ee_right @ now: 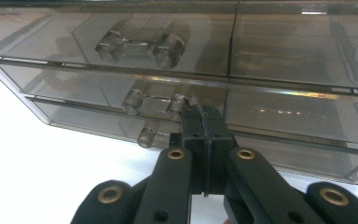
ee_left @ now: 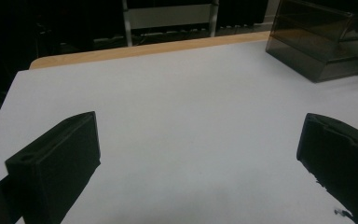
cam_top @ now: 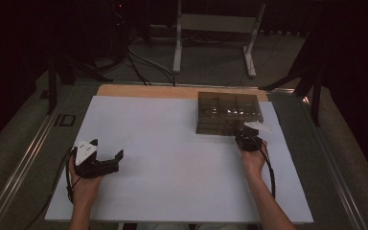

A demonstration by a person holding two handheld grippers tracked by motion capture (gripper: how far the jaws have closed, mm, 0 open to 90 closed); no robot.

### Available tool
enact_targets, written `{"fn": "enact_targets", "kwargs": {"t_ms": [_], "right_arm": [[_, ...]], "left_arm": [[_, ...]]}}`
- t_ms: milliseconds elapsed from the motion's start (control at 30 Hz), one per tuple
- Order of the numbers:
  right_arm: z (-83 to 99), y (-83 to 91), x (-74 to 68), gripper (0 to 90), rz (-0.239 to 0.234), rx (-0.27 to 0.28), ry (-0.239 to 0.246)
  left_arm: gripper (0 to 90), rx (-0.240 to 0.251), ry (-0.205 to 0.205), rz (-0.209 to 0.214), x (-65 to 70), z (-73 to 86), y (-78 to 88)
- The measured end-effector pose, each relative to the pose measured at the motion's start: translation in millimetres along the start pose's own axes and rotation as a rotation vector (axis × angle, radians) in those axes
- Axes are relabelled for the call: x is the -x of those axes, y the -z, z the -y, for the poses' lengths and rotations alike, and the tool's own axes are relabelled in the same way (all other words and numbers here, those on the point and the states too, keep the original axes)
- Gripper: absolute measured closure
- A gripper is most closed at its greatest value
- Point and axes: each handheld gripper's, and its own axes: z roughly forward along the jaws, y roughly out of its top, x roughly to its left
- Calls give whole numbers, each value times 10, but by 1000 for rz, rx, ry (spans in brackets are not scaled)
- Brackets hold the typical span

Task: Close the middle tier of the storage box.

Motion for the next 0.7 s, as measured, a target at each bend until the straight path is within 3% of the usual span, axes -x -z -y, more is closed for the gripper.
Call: {"fn": "enact_targets", "kwargs": {"t_ms": [400, 700], "right_arm": [[1, 30, 3, 867, -1, -3, 12], [-20, 94, 10, 696, -14, -2, 30]], "left_arm": [[9, -1, 1, -2, -7, 0, 3], [9, -4, 1, -2, -8, 1, 1]]}}
